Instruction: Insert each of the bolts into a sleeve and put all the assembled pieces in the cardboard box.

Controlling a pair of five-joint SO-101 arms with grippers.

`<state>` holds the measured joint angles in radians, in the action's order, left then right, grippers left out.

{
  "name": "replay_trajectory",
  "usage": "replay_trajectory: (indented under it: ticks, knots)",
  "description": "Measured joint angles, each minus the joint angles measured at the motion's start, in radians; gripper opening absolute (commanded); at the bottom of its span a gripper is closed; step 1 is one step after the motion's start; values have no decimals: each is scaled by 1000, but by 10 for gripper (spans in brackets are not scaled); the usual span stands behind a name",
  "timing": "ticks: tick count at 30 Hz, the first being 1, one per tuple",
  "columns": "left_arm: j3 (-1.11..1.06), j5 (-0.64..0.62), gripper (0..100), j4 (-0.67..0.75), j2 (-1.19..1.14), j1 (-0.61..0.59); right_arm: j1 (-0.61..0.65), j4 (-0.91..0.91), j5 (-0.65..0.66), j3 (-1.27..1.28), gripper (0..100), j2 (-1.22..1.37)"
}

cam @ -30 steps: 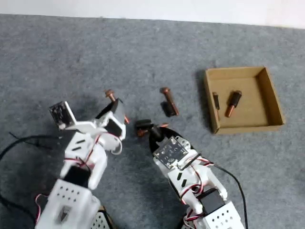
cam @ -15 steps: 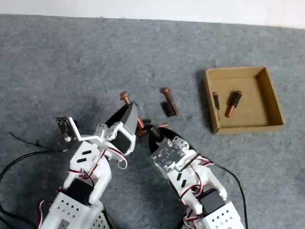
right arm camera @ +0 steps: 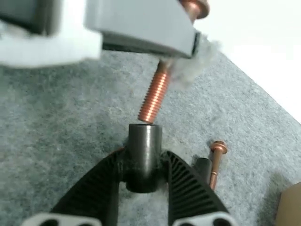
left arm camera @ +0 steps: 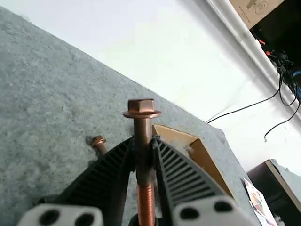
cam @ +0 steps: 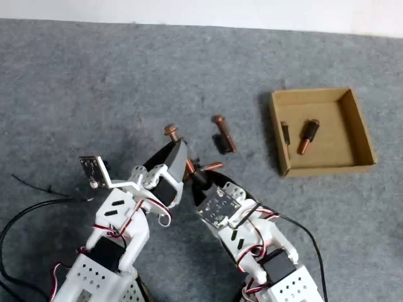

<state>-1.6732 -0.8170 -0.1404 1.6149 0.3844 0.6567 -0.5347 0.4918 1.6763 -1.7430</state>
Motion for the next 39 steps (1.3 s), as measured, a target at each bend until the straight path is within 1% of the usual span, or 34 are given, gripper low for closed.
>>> replay_trajectory:
  ticks: [33,39]
  knots:
    - [-6,2,4,2,0,0,0,0,0,0,5,0]
    - [-6,-3,4,-41,0,2,3,0,2,0,5,0]
